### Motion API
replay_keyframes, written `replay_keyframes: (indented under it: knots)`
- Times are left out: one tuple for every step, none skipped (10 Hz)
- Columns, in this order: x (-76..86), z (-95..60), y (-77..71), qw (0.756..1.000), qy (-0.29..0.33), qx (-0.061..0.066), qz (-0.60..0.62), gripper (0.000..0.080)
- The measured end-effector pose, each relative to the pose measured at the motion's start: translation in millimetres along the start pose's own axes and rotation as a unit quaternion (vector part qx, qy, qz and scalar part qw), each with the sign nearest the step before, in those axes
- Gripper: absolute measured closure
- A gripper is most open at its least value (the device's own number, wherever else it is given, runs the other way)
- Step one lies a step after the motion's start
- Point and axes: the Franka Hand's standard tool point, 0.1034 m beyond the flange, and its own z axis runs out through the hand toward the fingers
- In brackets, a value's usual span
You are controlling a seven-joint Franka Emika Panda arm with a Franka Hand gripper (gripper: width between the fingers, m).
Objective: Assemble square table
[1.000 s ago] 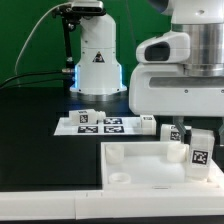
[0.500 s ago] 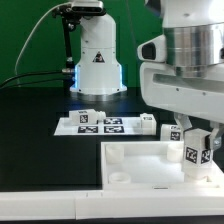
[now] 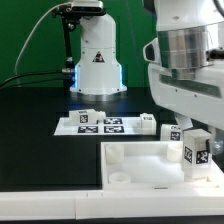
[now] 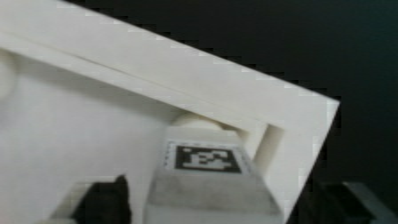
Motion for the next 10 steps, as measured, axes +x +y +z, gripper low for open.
replay_keyframes:
  knots:
    - [-0.1,-0.8,-0.8,0.995,0.003,-0.002,-0.096,0.0228]
    - [-4.4,-3.1,-3.5,0.984,0.013,-0.014,-0.175,0.0164]
    - [-4.4,-2.3,-3.3,0.979,0.012,-0.014,-0.201,0.0164]
    - [-3.1,-1.8,-2.4,0.975,0.012,-0.015,-0.222,0.0152]
    - [-2.7,-1.7,-2.2,0.965,0.012,-0.016,-0.261,0.0152]
    - [0.9,-2.9,-1.4,0.936,0.014,-0.020,-0.351,0.0150]
    - [6.4,-5.3,-0.9,0.896,0.018,-0.024,-0.442,0.0150]
    - [7.2,-4.8,-1.2,0.860,0.020,-0.026,-0.509,0.0150]
    - [6.3,-4.2,-1.3,0.872,0.019,-0.024,-0.489,0.0150]
    - [7.1,-4.0,-0.9,0.871,0.019,-0.024,-0.490,0.0284]
